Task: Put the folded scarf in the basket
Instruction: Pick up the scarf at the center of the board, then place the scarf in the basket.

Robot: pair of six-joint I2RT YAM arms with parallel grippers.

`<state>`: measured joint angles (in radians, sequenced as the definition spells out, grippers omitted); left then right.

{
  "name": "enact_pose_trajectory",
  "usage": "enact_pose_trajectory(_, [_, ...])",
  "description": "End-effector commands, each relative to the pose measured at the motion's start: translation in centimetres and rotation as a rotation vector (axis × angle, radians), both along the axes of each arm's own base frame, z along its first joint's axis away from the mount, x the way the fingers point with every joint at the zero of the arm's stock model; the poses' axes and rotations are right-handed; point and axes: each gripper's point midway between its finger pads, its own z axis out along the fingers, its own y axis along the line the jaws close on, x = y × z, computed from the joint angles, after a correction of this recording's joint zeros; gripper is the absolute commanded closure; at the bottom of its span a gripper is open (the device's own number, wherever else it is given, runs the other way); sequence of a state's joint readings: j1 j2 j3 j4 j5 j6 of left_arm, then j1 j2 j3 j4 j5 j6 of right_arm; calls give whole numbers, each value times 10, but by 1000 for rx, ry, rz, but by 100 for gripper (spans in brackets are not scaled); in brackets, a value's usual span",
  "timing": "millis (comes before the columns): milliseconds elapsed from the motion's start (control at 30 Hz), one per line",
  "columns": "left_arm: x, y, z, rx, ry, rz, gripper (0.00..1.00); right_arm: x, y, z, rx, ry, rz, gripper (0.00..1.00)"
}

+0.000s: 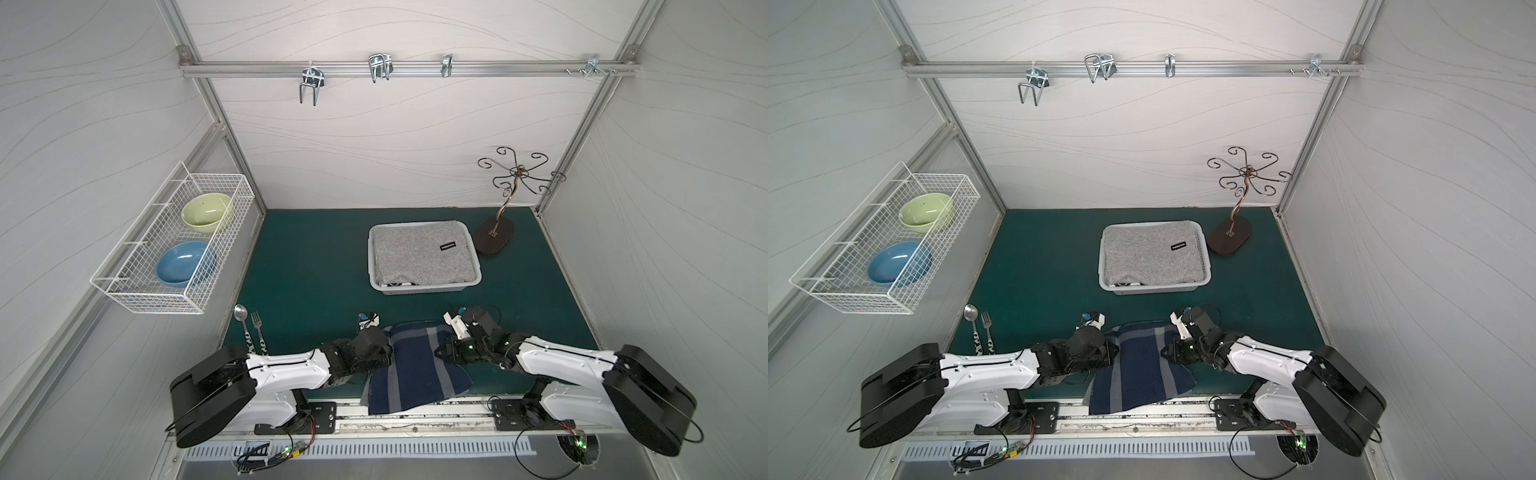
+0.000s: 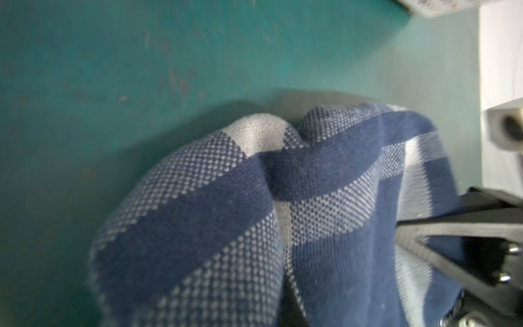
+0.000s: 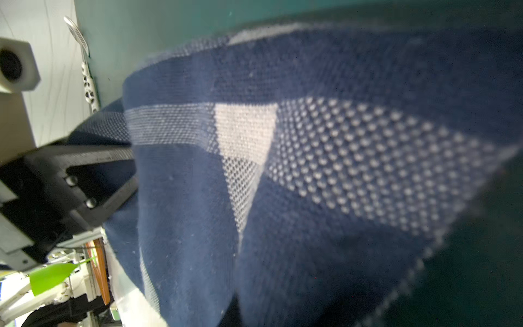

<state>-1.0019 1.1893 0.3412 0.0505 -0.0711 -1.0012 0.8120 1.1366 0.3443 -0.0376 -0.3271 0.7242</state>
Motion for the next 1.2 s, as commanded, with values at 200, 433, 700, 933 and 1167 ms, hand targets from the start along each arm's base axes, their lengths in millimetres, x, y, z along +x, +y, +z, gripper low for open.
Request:
enact_pose_trajectory(200, [-1,-13,80,-54,-71,-82,100,-6,-18,76,-4,-129,30,100])
enact_pose_trajectory(433, [10,-25,174,-57,-242,-140,100,2,-23,156,26,-272,49,100])
enact_pose_trajectory(700, [77,-30,288,-26,-388,-139,100,70,-33,249,107,-362,-8,100])
enact_pose_trajectory(933, [148,-50,306,14,-392,-139,100,147,-29,264,134,-366,-84,100])
enact_pose_trajectory(1167, [239,-49,286,-8,-355,-91,100,241,-29,244,139,-321,-134,100])
